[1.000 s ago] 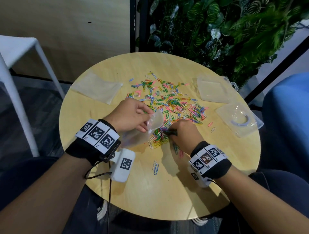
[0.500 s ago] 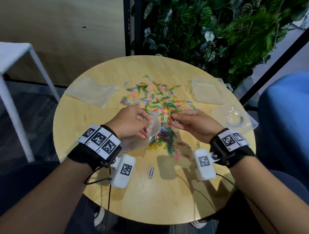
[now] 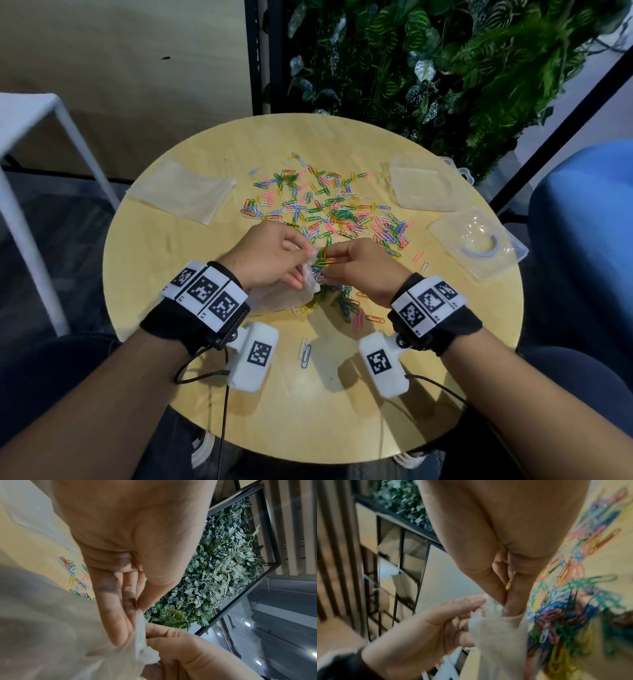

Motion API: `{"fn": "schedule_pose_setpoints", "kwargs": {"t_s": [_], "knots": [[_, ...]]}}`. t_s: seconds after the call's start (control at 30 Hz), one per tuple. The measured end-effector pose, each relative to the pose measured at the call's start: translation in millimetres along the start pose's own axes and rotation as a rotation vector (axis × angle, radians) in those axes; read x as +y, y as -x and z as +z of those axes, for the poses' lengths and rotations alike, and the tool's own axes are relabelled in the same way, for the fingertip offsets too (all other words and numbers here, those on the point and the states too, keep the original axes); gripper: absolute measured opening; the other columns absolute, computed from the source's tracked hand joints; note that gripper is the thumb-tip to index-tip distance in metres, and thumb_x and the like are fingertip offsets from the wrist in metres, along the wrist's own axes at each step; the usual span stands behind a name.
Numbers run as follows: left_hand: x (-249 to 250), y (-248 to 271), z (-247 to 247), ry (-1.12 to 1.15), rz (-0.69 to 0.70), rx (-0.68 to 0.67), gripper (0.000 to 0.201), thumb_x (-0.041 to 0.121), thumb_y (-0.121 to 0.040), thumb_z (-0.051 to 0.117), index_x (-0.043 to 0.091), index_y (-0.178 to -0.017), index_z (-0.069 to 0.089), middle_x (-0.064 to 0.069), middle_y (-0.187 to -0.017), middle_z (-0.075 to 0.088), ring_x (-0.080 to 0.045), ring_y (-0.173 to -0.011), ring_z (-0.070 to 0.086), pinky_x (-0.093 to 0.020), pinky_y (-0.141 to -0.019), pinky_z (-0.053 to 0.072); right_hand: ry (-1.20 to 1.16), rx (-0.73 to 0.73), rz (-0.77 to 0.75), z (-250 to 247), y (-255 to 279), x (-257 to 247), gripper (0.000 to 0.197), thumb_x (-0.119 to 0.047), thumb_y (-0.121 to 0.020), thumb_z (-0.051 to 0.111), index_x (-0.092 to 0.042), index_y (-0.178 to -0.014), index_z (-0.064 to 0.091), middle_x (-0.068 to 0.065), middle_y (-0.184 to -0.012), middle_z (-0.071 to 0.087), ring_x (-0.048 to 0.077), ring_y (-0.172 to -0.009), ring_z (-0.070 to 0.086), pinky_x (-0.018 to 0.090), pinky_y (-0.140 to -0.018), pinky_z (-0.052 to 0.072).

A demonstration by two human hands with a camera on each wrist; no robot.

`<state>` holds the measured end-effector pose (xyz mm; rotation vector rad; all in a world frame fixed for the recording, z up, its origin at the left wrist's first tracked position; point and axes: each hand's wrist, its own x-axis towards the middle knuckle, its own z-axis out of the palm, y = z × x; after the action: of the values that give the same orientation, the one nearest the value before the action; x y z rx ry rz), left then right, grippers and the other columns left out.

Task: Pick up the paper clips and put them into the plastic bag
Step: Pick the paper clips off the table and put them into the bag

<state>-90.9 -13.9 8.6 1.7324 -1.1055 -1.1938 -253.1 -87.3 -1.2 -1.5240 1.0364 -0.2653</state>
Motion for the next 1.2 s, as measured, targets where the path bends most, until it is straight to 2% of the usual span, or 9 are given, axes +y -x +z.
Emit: {"fn": "schedule_pose_setpoints", "kwargs": {"t_s": [0.17,0.33,0.43,0.53,0.7,0.8,0.93,1.07,1.2], "knots": [[-3.1,-1.9,1.6,-0.008,0.022,-0.01,0.012,0.005,-0.097,0.063,0.009,-0.087,0.069,-0.017,-0.071,0.073,-0.024,-0.059,0.072,-0.031,-0.058,0.062,0.527,0.153,-0.199,3.0,2.5,1.4,0.019,-0.021,-0.078,0.073,-0.004,-0.068,0.069,0.014,-0.063,0.068,0.016,-0.056,0.052,0.038,-0.059,0.05],[-2.5,-2.2,-2.1,-0.003,0.038,0.02,0.006,0.006,-0.095,0.065,0.005,-0.091,0.07,-0.01,-0.064,0.071,-0.025,-0.061,0.072,-0.031,-0.058,0.063,0.331,0.009,-0.173,7.5,4.1,0.4,0.028,0.002,-0.077,0.066,-0.023,-0.066,0.07,-0.014,-0.053,0.058,0.01,-0.057,0.053,0.03,-0.064,0.048],[-1.8,0.3,-1.1,-0.003,0.041,-0.005,0.007,0.005,-0.096,0.063,0.005,-0.093,0.07,-0.016,-0.07,0.072,-0.026,-0.064,0.073,-0.031,-0.059,0.063,0.561,0.086,-0.321,7.7,7.5,0.0,0.015,-0.004,-0.078,0.066,-0.015,-0.071,0.075,-0.008,-0.056,0.063,0.002,-0.047,0.053,0.015,-0.057,0.043],[-1.4,2.6,1.7,-0.022,0.042,-0.025,0.007,0.006,-0.096,0.063,0.005,-0.097,0.069,-0.019,-0.076,0.074,-0.029,-0.067,0.074,-0.034,-0.061,0.063,0.71,0.156,-0.407,12.4,9.0,1.9,0.016,-0.005,-0.077,0.063,-0.011,-0.063,0.068,-0.003,-0.054,0.057,0.007,-0.045,0.043,0.018,-0.059,0.031],[-1.3,0.3,-4.2,-0.029,0.043,0.013,0.008,0.004,-0.096,0.062,0.004,-0.098,0.07,-0.018,-0.074,0.073,-0.028,-0.066,0.073,-0.031,-0.059,0.063,0.557,-0.248,-0.315,-7.7,10.4,-10.5,0.025,-0.003,-0.088,0.059,-0.014,-0.103,0.075,-0.005,-0.082,0.073,-0.006,-0.066,0.058,0.009,-0.069,0.045],[0.1,-1.5,-12.8,-0.033,0.071,0.054,0.006,0.008,-0.095,0.066,0.005,-0.097,0.07,-0.019,-0.073,0.074,-0.027,-0.064,0.072,-0.035,-0.061,0.063,0.338,-0.088,-0.295,-41.2,0.3,-10.8,0.024,-0.003,-0.089,0.063,-0.012,-0.109,0.073,0.0,-0.097,0.075,0.011,-0.086,0.071,0.028,-0.084,0.057],[3.7,0.2,-26.5,0.007,0.115,0.127,0.005,0.009,-0.094,0.067,0.005,-0.093,0.071,-0.015,-0.068,0.072,-0.022,-0.055,0.066,-0.034,-0.059,0.06,0.827,0.281,-0.163,-93.9,-31.3,10.0,0.067,-0.042,-0.075,0.078,-0.025,-0.135,0.054,0.005,-0.129,0.059,0.023,-0.116,0.057,0.034,-0.095,0.048],[3.2,1.7,-30.5,0.039,0.126,0.143,0.006,0.007,-0.093,0.068,0.002,-0.093,0.071,-0.006,-0.06,0.07,-0.013,-0.047,0.063,-0.028,-0.05,0.056,1.027,0.238,0.038,-111.5,-58.2,28.3,0.109,-0.064,-0.06,0.079,-0.027,-0.149,0.029,0.01,-0.152,0.032,0.032,-0.136,0.038,0.042,-0.111,0.036],[4.8,2.6,-30.0,0.04,0.123,0.135,0.003,0.007,-0.094,0.067,0.006,-0.092,0.07,-0.005,-0.059,0.07,-0.012,-0.045,0.063,-0.026,-0.048,0.056,1.152,0.148,0.078,-108.1,-65.2,37.5,0.084,-0.059,-0.083,0.061,-0.02,-0.151,0.028,0.011,-0.153,0.031,0.032,-0.136,0.038,0.039,-0.11,0.034]]}}
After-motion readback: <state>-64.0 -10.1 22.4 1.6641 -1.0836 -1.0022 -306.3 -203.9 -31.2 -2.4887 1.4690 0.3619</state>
